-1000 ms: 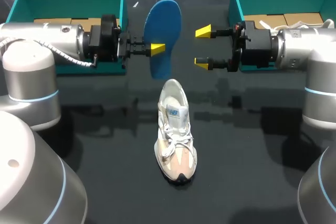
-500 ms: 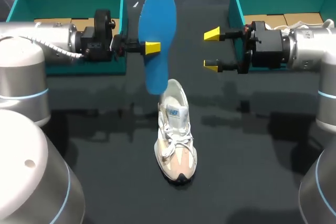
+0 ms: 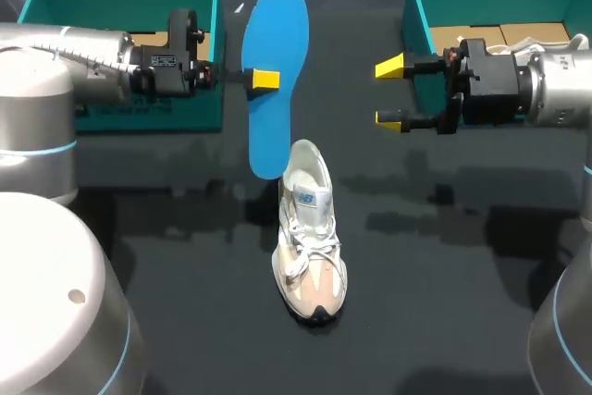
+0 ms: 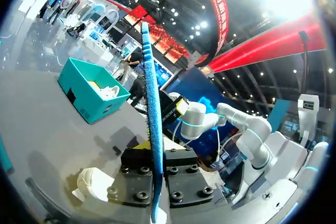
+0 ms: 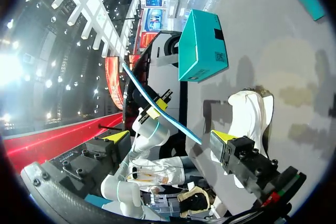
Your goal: Take the shoe out of the shoebox, open the shoe tongue, remove and reinsert the insole, then place the shoe into the shoebox
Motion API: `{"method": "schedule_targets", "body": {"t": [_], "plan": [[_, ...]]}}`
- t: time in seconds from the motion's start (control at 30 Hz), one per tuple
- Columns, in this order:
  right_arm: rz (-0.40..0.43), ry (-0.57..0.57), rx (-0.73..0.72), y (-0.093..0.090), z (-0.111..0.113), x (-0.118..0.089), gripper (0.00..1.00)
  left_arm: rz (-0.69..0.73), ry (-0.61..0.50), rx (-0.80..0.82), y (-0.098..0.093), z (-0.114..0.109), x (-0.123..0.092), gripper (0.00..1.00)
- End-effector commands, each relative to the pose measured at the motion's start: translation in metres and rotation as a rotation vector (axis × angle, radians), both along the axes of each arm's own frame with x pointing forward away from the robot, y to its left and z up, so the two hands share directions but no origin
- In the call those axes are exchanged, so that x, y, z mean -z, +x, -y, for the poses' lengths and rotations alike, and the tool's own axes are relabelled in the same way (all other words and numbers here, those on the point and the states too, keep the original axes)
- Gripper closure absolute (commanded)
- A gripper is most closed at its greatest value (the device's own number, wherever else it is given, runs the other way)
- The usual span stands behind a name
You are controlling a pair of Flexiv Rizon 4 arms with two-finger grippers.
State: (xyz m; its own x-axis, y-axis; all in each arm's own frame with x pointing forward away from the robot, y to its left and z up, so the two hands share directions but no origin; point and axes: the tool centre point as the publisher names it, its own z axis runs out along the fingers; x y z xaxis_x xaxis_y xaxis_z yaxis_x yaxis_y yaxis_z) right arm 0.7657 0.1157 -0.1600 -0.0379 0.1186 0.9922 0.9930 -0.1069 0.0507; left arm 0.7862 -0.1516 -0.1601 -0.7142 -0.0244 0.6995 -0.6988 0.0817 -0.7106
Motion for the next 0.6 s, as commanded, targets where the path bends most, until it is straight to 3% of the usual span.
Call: {"method": "schedule_targets", "body": {"t": [0.03, 0.6], "plan": [[0.002, -0.024, 0.002, -0.006, 0.005, -0.007, 0.0, -0.087, 0.024, 0.011, 0.003, 0.002, -0.002, 1.0], [0.013, -0.052, 0.01, -0.013, 0.012, -0.009, 0.0, -0.378, 0.009, -0.038, 0.005, 0.009, 0.01, 1.0]]}}
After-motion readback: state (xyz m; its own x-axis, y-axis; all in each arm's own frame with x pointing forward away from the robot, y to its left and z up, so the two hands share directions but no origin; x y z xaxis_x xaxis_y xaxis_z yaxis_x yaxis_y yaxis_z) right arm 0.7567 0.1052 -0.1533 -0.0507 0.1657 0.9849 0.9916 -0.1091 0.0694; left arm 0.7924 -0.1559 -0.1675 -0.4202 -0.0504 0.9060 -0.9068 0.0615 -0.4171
